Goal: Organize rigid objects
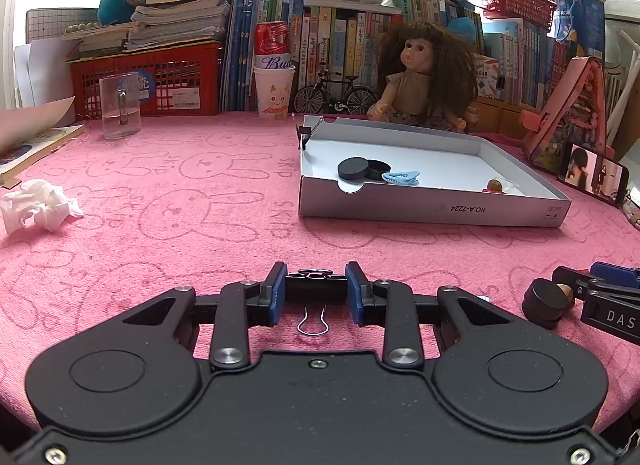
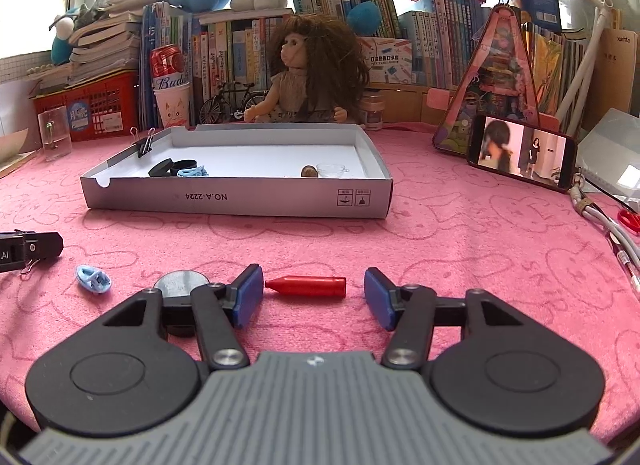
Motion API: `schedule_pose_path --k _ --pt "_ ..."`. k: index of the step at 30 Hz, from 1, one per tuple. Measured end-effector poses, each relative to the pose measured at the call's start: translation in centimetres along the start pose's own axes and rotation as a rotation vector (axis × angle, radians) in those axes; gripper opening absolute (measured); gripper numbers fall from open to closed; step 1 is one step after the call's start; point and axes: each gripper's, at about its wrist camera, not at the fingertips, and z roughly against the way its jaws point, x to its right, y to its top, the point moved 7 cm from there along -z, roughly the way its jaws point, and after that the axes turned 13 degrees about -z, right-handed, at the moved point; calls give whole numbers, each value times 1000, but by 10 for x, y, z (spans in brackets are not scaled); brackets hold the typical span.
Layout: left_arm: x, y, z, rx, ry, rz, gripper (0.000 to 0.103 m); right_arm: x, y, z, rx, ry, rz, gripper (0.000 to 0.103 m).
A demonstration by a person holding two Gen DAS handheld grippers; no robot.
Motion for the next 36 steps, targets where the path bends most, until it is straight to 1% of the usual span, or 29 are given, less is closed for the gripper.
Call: schedule_pose_path --k 1,2,3,13,22,36 --pt "0 0 0 0 0 -1 29 0 0 0 2 -1 -3 66" --pt "0 0 0 0 0 -2 29 0 0 1 3 4 -6 51" --pt "0 0 0 2 0 -1 29 1 0 1 4 2 -6 50" --pt "4 10 1 19 -7 -3 29 5 10 1 27 13 -20 50" --pt "10 29 2 58 -27 -7 29 12 26 -1 47 18 -43 50" --pt "29 55 -2 111 -65 -26 29 11 46 -7 76 41 -58 50"
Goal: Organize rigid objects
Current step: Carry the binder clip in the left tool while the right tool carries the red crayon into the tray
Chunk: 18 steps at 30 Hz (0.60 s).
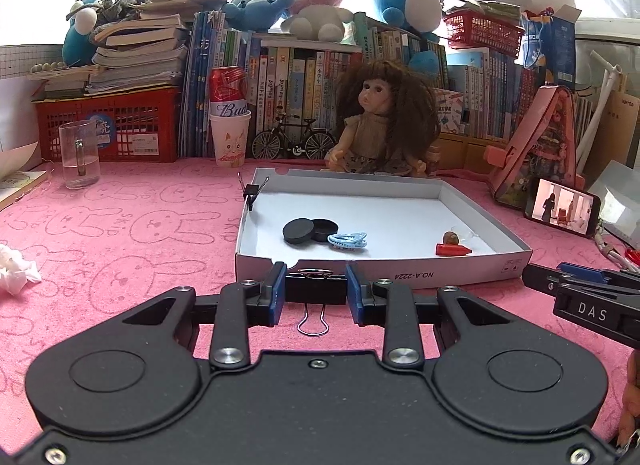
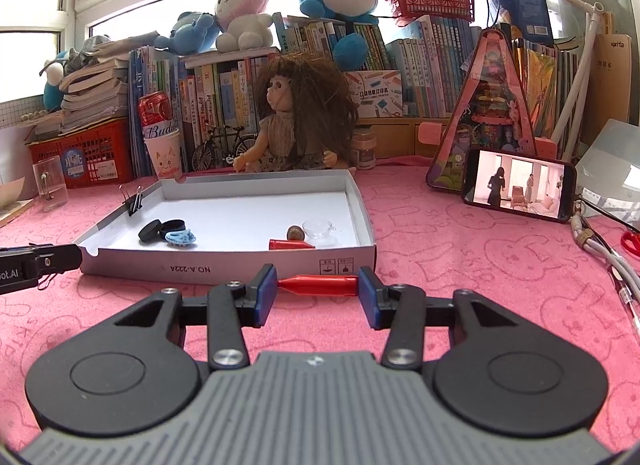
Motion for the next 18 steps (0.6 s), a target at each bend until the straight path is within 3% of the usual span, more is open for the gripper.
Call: schedule_pose_path --k 12,18 --pt "-13 36 -31 21 -15 44 29 -2 28 -28 6 29 -22 50" --pt "-21 43 -66 -38 -41 93 29 -1 37 -49 -13 31 -37 50"
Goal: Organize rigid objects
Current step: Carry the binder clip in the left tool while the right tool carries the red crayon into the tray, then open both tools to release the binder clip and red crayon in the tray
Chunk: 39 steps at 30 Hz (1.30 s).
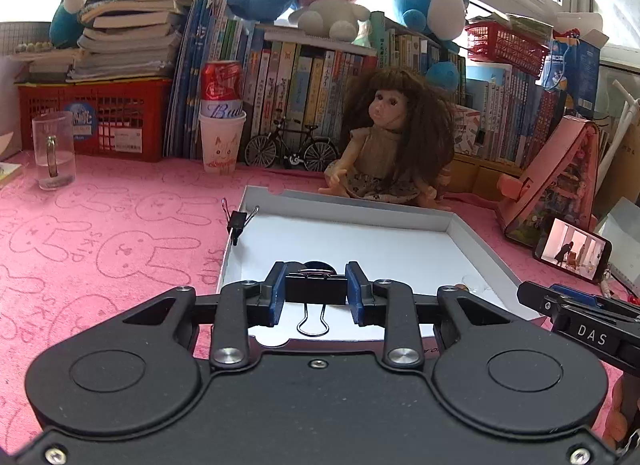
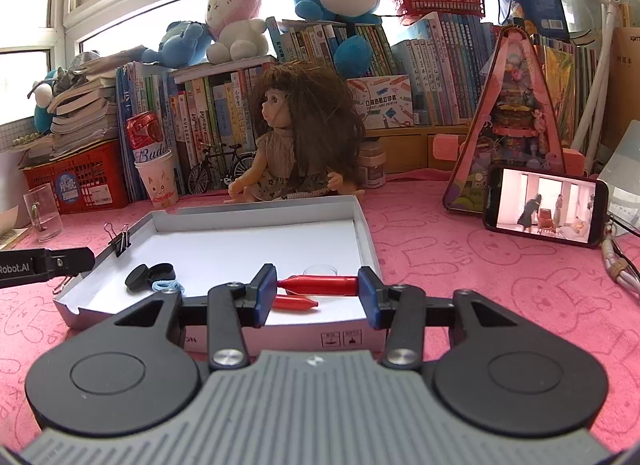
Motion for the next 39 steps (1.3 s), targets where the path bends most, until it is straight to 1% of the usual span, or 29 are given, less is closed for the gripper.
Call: schedule_pose_path --k 4,8,10,14,20,24,28,32,33,34,35,38,39 --pt "0 -2 -23 -54 -12 -3 29 -3 -2 -14 -44 3 13 50" --pt "-3 -5 -43 -115 -20 18 29 -2 -2 -30 -111 -7 2 50" --pt "-4 -7 -50 -140 -25 30 29 -1 -1 -36 -130 -12 -5 50" --pt "-7 -13 -61 -166 -21 41 29 0 -2 -46 -158 -18 -16 50" --pt "-5 -13 -72 -165 -5 16 29 -2 -3 -57 -165 -32 -1 50" --pt "-4 -13 -82 -172 5 12 29 0 -3 -68 -179 -45 -11 50" --pt "-3 -13 -87 -177 12 12 29 0 -4 -74 -189 -40 -23 50" --pt "-1 -10 -80 -153 6 -5 30 0 -2 -70 -177 -34 -37 54" --pt "-1 -9 -78 -143 14 -13 34 0 -1 -69 -174 -32 -40 54" --pt "-1 -7 -75 -133 15 -21 38 0 0 -67 -171 -28 -43 60" --pt "0 -6 -73 -129 13 -22 44 0 0 -65 -167 -26 -45 63" --pt "2 -3 -64 -116 -8 -21 48 -1 2 -60 -163 -14 -46 66" --pt "4 -2 -60 -110 -15 -22 52 -2 3 -57 -158 -10 -45 67"
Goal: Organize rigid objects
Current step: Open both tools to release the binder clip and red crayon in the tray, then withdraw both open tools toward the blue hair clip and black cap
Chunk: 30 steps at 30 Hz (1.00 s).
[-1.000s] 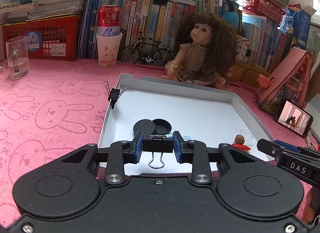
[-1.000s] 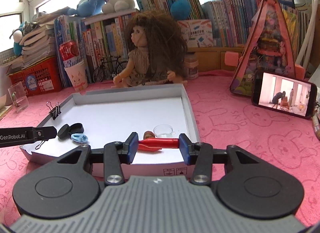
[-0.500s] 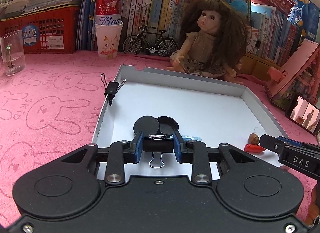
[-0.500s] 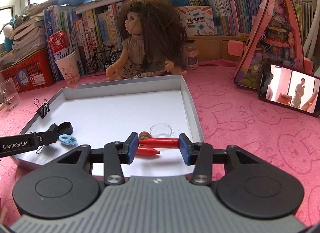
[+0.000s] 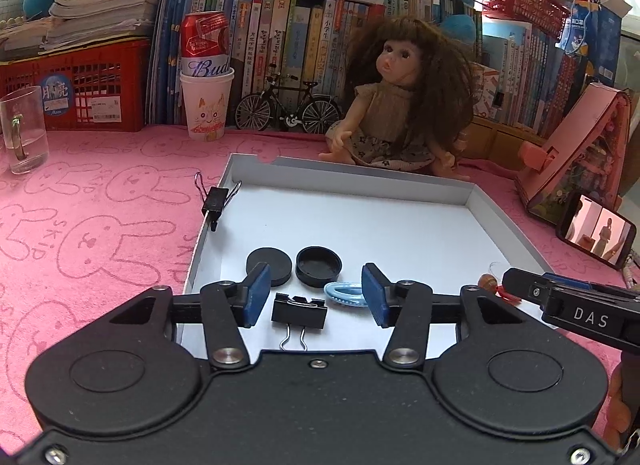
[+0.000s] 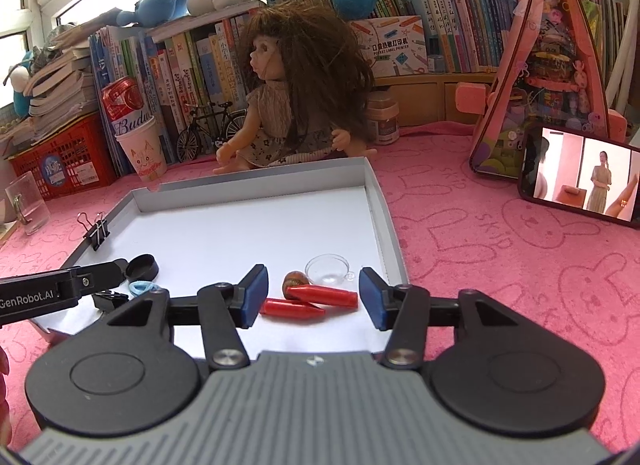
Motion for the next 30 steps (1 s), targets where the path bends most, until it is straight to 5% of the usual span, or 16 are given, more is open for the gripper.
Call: schedule_pose_path --k 9,30 --pt "12 1 40 74 -42 -46 72 -4 1 30 41 51 4 81" --pt "19 -52 109 115 -100 -82 79 -7 -36 90 95 139 127 88"
